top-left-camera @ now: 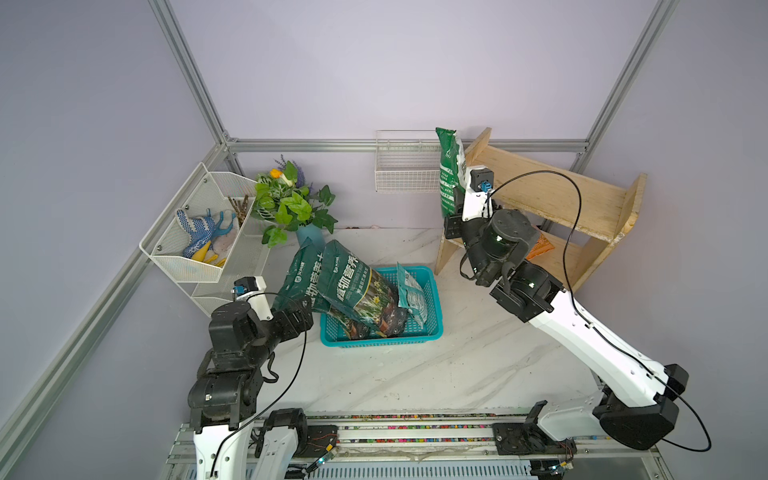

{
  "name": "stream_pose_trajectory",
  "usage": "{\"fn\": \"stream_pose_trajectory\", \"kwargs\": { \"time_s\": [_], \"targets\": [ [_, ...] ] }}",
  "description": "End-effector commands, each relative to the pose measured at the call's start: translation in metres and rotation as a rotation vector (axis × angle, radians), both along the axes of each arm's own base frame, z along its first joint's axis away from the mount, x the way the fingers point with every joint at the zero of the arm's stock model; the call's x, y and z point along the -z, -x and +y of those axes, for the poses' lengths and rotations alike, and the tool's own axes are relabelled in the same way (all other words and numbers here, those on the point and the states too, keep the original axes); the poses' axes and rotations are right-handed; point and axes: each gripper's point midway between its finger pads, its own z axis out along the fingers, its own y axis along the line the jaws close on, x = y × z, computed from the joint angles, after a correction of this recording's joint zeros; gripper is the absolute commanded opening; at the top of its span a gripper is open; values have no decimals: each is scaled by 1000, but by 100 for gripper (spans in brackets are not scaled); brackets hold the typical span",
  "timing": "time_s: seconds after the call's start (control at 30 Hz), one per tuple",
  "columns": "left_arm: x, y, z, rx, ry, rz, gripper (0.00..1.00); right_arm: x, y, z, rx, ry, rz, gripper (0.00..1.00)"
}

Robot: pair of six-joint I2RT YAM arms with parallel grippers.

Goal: Take down the fertilizer bag from the shelf
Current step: Pick up the fertilizer bag from the shelf, then place the fertilizer bag in the storage box.

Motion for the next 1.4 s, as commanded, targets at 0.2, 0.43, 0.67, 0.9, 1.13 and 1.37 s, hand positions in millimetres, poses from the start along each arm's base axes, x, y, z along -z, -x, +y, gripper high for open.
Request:
{"fn": "stream_pose_trajectory", "kwargs": {
  "time_s": [0.2,0.43,0.67,0.9,1.13,1.37],
  "targets": [
    [14,-3,-1,6,12,21,100,-23,32,9,-59,-192,-153,0],
    [14,-3,-1,7,12,21,100,17,34,21,-88,-206,-116,0],
    [13,-3,-1,7,12,20,100,83,27,23,-64,-181,-63,0],
    [14,-3,-1,7,12,21,100,133,17,30,-38,-161,-23,0],
    [14,-3,-1,7,12,21,100,167,9,40,-38,-157,17,0],
    [14,-3,-1,7,12,21,100,201,5,43,-31,-156,49,0]
  ]
}}
